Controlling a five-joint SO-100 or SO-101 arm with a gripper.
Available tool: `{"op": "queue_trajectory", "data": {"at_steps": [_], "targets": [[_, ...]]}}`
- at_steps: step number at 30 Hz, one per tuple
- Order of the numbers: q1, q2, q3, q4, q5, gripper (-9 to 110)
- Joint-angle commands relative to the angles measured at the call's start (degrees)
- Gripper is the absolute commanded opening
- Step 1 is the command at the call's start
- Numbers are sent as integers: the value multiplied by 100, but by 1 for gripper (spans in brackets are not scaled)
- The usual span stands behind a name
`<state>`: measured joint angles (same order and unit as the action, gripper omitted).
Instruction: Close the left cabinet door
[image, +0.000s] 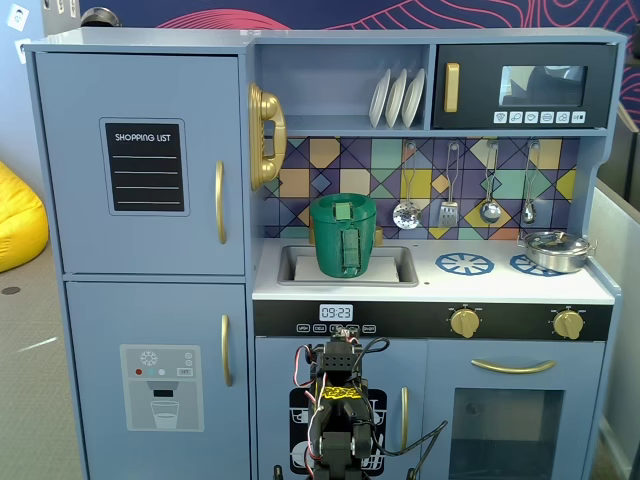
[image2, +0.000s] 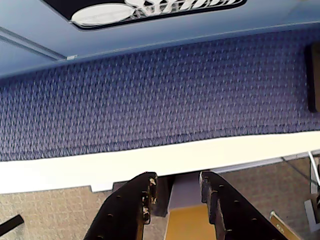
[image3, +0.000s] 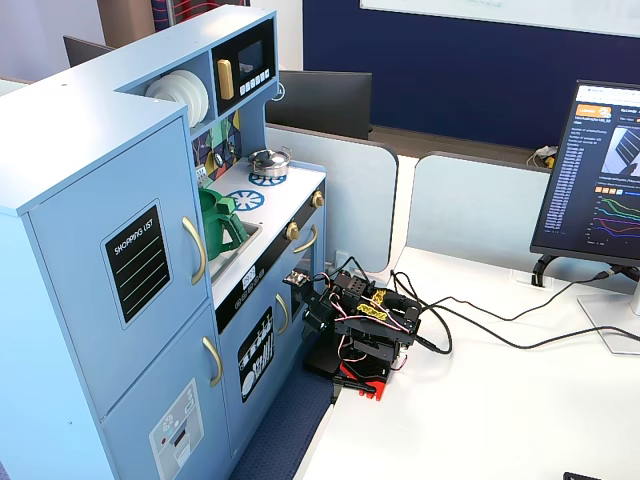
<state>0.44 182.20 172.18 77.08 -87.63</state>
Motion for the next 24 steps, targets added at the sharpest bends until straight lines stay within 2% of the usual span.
{"op": "queue_trajectory", "data": {"at_steps": [1, 24], "targets": [[-132, -9, -53, 1072, 18, 0], [-290, -9, -44, 1072, 105, 4]]}}
